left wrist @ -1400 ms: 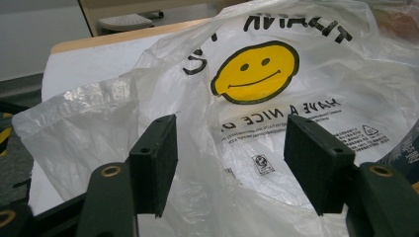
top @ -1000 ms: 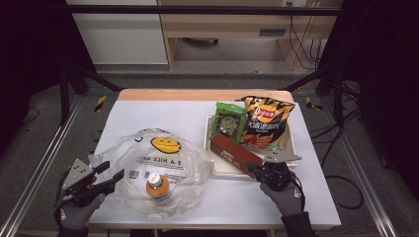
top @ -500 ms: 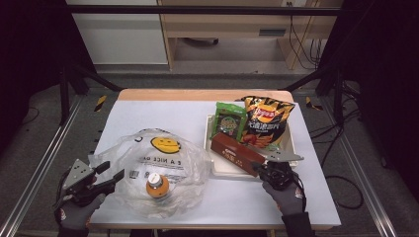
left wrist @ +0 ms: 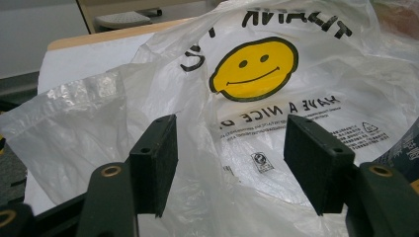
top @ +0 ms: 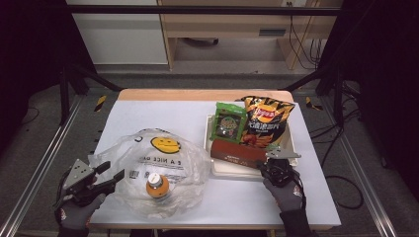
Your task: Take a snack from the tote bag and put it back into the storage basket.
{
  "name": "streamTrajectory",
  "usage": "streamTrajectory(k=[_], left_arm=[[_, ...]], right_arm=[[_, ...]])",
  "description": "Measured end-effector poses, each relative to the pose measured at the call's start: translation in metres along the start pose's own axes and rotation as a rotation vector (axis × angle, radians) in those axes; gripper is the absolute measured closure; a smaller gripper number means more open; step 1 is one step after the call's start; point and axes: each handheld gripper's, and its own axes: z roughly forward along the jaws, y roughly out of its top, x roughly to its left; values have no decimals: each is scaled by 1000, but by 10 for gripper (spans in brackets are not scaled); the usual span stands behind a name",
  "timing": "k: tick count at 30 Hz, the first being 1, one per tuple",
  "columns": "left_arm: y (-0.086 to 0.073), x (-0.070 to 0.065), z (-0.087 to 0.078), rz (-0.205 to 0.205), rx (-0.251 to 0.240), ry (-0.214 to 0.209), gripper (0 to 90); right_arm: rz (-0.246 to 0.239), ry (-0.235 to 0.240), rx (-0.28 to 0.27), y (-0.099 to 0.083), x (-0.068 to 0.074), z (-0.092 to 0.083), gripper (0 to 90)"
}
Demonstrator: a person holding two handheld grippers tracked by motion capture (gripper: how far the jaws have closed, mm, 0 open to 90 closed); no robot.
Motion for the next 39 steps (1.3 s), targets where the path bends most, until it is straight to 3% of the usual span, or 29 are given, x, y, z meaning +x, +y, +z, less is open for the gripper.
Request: streamTrajectory(k=[5, 10, 14, 19, 22, 32, 35, 39], left_arm=[[0, 0, 0, 0, 0, 1, 375], [0, 1, 0, -1, 1, 2, 375], [0, 1, -1, -3, -4, 1, 376], [0, 1, -2, -5, -7, 0, 376], [0, 1, -1, -2, -6, 1, 376], [0, 1, -1, -1, -4, 0, 376], [0, 1, -1, -1, -4, 0, 376], [0, 0, -1, 2, -2, 0, 376]], right_arm=[[-3, -15, -5, 0, 0, 2, 872], [-13, 6, -57, 5, 7, 0, 878], [-10, -20, -38, 8, 9, 3, 898], [1, -43, -18, 0, 3, 1, 900], [33, -59, -19, -3, -3, 0, 900], [49, -94, -21, -4, -10, 4, 891], [57, -100, -48, -3, -9, 0, 886], [78, -151, -118, 0, -11, -10, 890]])
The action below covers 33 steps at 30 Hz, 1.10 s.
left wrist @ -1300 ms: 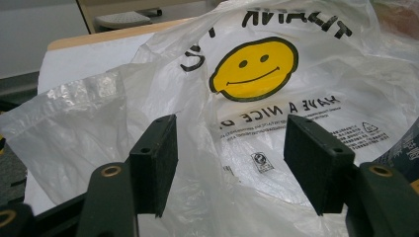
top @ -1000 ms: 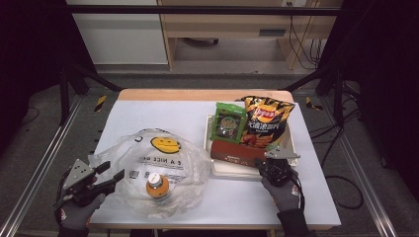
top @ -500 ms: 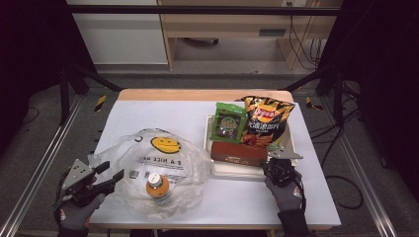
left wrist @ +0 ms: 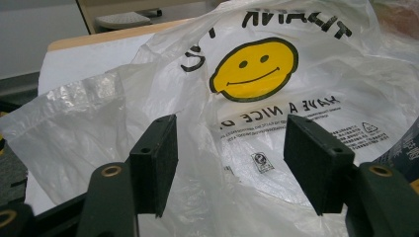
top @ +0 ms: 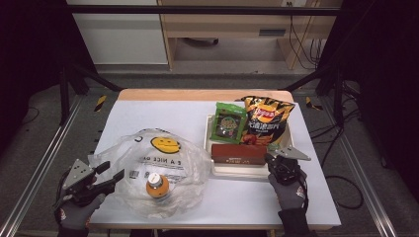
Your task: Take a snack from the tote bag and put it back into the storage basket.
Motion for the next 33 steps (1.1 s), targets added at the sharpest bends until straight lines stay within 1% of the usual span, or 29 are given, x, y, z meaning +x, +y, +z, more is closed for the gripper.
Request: streamTrajectory(k=[1, 2, 4, 5, 6, 8, 10, 11, 13, 14, 16, 18, 19, 21, 26, 30, 31, 33], left_arm=[[0, 0, 0, 0, 0, 0, 376], [0, 0, 0, 0, 0, 0, 376], [0, 0, 0, 0, 1, 0, 376], [0, 0, 0, -1, 1, 0, 376], [0, 0, 0, -1, 1, 0, 376], [0, 0, 0, -1, 1, 0, 376], [0, 1, 0, -1, 1, -1, 376], [0, 1, 0, -1, 1, -1, 376], [0, 1, 0, -3, 0, -1, 376], [0, 1, 0, -2, 1, -1, 376], [0, 1, 0, -1, 1, 0, 376], [0, 0, 0, -1, 0, -1, 376], [0, 0, 0, -1, 1, -1, 376], [0, 0, 0, -1, 1, -1, 376], [0, 1, 0, -2, -1, -1, 376], [0, 1, -1, -5, -6, -3, 376], [0, 1, -1, -4, -7, -3, 376], [1, 1, -2, -8, -13, -4, 376]], right_arm=[[9, -21, -6, 0, -1, -1, 891], [12, -55, -8, 0, -2, -1, 893], [27, -84, -1, 0, -4, 1, 896], [25, -98, 6, 0, -5, 3, 897], [24, -109, 15, 0, -5, 4, 897], [21, -109, 25, 0, -5, 7, 896], [6, -118, 38, 0, -3, 10, 894], [11, -112, 45, 0, -3, 11, 893], [1, -114, 56, -1, -3, 13, 891], [6, -108, 62, -1, -3, 14, 891], [0, -100, 66, -1, -3, 14, 896], [9, -77, 63, -1, -4, 15, 895], [8, -73, 61, -1, -4, 15, 895], [-3, -71, 61, -1, -3, 15, 894], [4, -76, 59, -1, -3, 15, 876], [4, -74, 26, -1, -2, 11, 836], [10, -60, 11, 0, -2, 9, 821], [6, -27, -24, 1, -2, 5, 771]])
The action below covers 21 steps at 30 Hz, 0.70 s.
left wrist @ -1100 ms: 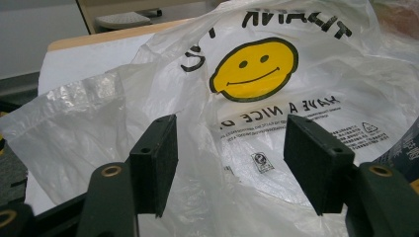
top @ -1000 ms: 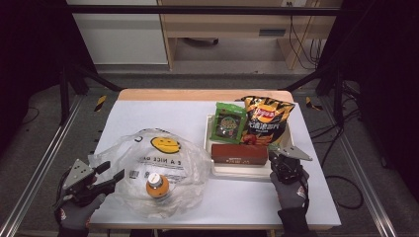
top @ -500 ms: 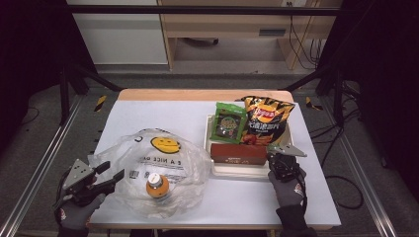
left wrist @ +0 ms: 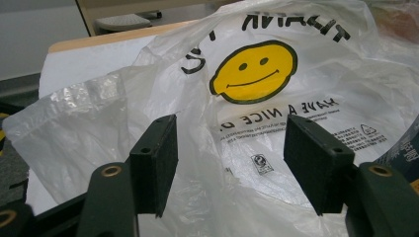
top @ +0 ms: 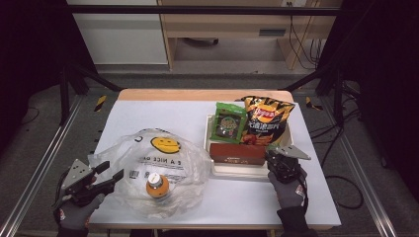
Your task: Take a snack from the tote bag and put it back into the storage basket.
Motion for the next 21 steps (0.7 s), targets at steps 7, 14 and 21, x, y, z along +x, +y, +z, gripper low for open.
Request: streamTrajectory(k=[7, 14, 21], left_arm=[[2, -1, -4, -2, -25, -6, 382], [4, -1, -8, -8, -40, -3, 390], [7, -4, -13, -4, -66, -10, 402]], right_arm=[[-9, 101, -100, 11, 6, -17, 575], [-26, 190, -150, 28, 23, -30, 452], [-65, 303, -186, 45, 52, -39, 384]])
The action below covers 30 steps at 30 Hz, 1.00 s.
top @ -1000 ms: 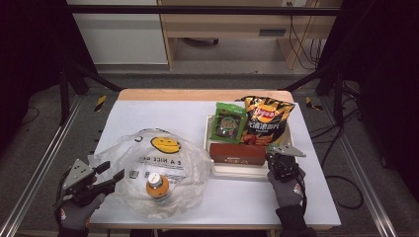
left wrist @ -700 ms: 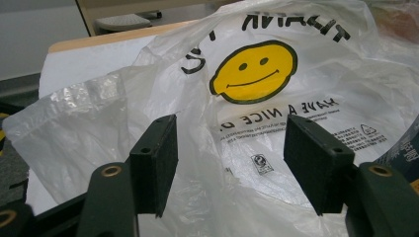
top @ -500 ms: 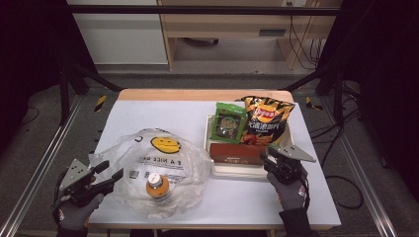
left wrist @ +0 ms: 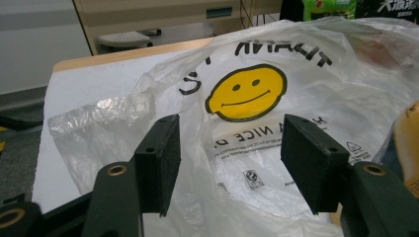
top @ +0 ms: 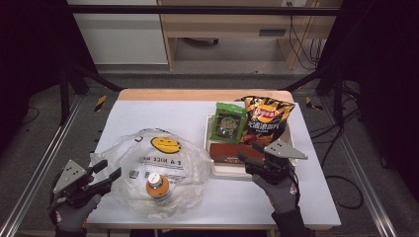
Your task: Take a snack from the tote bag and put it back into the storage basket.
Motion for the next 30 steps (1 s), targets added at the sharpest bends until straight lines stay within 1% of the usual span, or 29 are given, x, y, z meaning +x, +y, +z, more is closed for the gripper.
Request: streamTrajectory(k=[1, 3, 6, 8, 9, 13, 15, 16, 17, 19, 21, 23, 24, 26, 28, 29, 30], left_arm=[[1, -1, -1, 2, -4, -2, 404], [3, -3, -3, 7, -14, -5, 409], [7, -8, -6, 14, -31, -16, 412], [9, -12, -7, 18, -38, -23, 413], [10, -14, -7, 22, -41, -27, 413], [16, -24, -11, 46, -57, -52, 419], [18, -29, -12, 51, -60, -63, 432], [18, -32, -12, 47, -58, -74, 444], [18, -34, -11, 47, -50, -79, 457], [16, -39, -8, 52, -17, -91, 485], [14, -44, -6, 57, 1, -104, 519], [10, -49, -4, 64, 31, -119, 551], [7, -52, -3, 64, 47, -126, 564], [-2, -55, -1, 62, 80, -134, 584], [-9, -57, 2, 51, 105, -142, 601], [-15, -59, 5, 55, 127, -144, 606], [-19, -59, 8, 64, 149, -141, 609]], right_arm=[[-1, 10, -7, 2, 4, 0, 382], [-10, 58, -27, 8, 13, 1, 380], [-18, 106, -44, 14, 26, 4, 380], [-22, 131, -43, 17, 34, 5, 383], [-24, 153, -47, 18, 39, 7, 389], [-39, 240, -34, 20, 58, 13, 427], [-55, 262, -28, 20, 69, 17, 465], [-57, 274, -26, 21, 73, 18, 499], [-58, 298, -18, 22, 79, 21, 536], [-63, 328, -20, 24, 89, 25, 594], [-71, 364, -20, 26, 100, 28, 649], [-87, 401, -2, 25, 112, 33, 702], [-94, 411, 17, 24, 118, 35, 717], [-104, 434, 77, 16, 125, 42, 737], [-113, 436, 124, 4, 129, 49, 750], [-112, 434, 138, -1, 129, 51, 754], [-115, 422, 167, -10, 129, 55, 754]])
